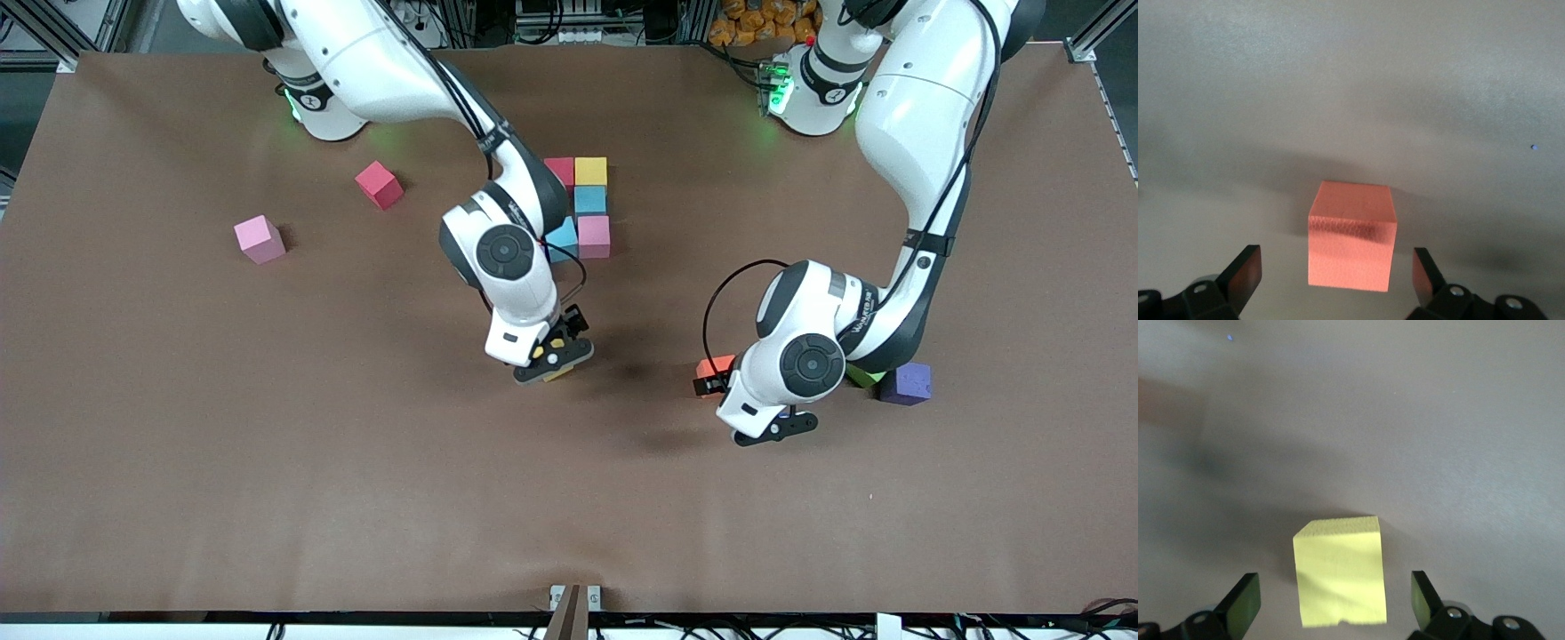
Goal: Form number 2 with 11 blocks
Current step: 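Grasp the red cube with the left gripper while the right gripper grasps yellow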
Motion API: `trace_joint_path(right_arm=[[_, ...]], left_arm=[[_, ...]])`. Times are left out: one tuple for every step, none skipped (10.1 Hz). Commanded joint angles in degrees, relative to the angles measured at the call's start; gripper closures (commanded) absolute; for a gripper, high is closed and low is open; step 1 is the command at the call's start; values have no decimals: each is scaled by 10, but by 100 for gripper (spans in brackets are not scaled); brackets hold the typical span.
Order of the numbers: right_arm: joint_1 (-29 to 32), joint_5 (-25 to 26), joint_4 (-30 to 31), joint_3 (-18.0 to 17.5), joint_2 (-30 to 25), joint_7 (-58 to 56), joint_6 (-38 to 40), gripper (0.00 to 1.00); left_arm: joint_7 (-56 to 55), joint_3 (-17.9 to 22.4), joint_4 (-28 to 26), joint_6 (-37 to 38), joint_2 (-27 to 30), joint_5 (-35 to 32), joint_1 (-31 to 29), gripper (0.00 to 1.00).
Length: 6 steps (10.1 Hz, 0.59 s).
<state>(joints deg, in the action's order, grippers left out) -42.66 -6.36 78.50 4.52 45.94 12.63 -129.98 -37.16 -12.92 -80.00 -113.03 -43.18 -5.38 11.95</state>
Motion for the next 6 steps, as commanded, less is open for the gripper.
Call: trace_joint_path(right_arm=[[-5, 9, -58, 9, 47, -10, 8, 0], [-9, 9, -63, 11, 54, -14, 6, 0], [-15, 9, -64, 18, 59, -14, -5, 0], [-16, 9, -63, 18, 64, -13, -12, 0], [-17, 9, -63, 18, 67, -12, -12, 0], [-20, 8, -58, 18, 67, -12, -12, 0]], left_arm=[[4, -1, 0, -11, -5, -13, 1, 0], [3, -1, 0, -11, -7, -14, 2, 0], [-1, -1, 0, -14, -10, -14, 3, 0], [-4, -2, 0, -15, -14, -13, 3, 0], [-6, -3, 0, -15, -17, -14, 3, 0], [-6, -4, -2, -15, -19, -13, 4, 0]])
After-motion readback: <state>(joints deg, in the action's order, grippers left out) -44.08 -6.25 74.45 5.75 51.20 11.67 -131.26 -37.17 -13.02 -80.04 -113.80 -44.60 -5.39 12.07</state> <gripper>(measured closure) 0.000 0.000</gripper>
